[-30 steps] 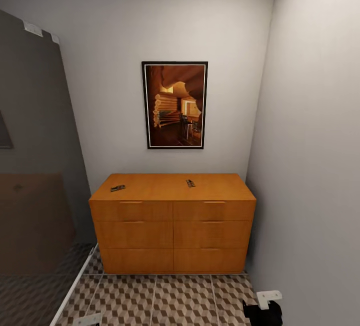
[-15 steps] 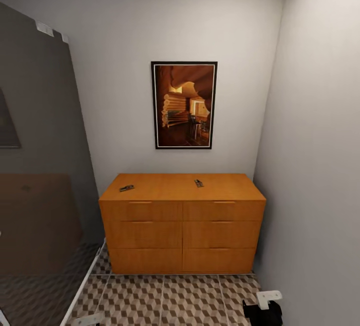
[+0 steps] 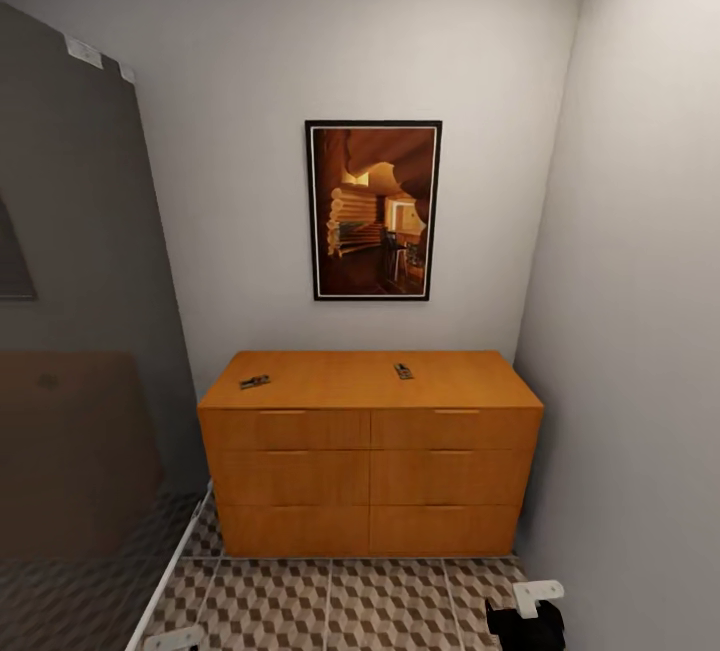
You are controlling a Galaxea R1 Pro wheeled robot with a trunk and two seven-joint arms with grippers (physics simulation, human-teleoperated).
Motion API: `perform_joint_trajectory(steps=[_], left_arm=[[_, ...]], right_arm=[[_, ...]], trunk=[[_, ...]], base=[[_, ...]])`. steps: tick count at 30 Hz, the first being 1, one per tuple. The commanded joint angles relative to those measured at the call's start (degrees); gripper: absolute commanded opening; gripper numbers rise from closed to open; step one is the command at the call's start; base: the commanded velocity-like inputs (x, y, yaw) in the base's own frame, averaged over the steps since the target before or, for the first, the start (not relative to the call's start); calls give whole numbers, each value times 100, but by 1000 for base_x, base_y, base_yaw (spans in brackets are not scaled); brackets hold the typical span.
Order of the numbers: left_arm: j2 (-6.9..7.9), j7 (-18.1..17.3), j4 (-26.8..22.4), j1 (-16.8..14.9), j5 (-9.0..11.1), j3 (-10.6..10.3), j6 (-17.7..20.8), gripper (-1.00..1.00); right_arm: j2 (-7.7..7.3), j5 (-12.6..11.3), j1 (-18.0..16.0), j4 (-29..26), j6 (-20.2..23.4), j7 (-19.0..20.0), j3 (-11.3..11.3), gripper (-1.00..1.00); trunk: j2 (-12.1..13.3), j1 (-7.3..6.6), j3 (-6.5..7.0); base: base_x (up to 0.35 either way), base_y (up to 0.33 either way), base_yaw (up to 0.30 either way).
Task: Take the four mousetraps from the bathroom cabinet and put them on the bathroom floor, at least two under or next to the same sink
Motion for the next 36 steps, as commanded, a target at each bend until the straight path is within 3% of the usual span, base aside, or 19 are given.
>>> perform_joint_trajectory(steps=[1, 12, 21, 26, 30, 32, 36], left_arm=[[-5, 33, 7, -2, -15, -35, -8, 100], [3, 31, 7, -2, -10, -35, -8, 100], [-9, 13, 1, -2, -12, -56, -75, 100], [-37, 40, -34, -10, -13, -81, -33, 100], [-4, 36, -236, -80, -16, -82, 1, 100], [34, 32, -461, -193, -23, -84, 149, 100], [140, 48, -962, -595, -26, -80, 1024, 100]], right_arm=[[3, -36, -5, 19, -28, -5, 48, 100], [5, -27, -5, 19, -24, -5, 51, 100], [12, 25, -5, -6, 13, -4, 54, 100], [29, 38, -5, -338, 55, -23, 50, 100], [32, 77, -9, -938, 359, -53, 53, 100], [28, 128, -37, -1345, 789, -68, 51, 100], [23, 182, -154, -2299, 1700, -88, 49, 100]], trunk=[[-3, 5, -2], [-3, 5, -2], [-3, 5, -2], [-3, 5, -2], [-3, 5, -2], [-3, 5, -2], [-3, 5, -2]], base=[[316, 0, 0], [306, 0, 0], [54, 0, 0], [6, 0, 0], [1, 0, 0], [0, 0, 0], [0, 0, 0]])
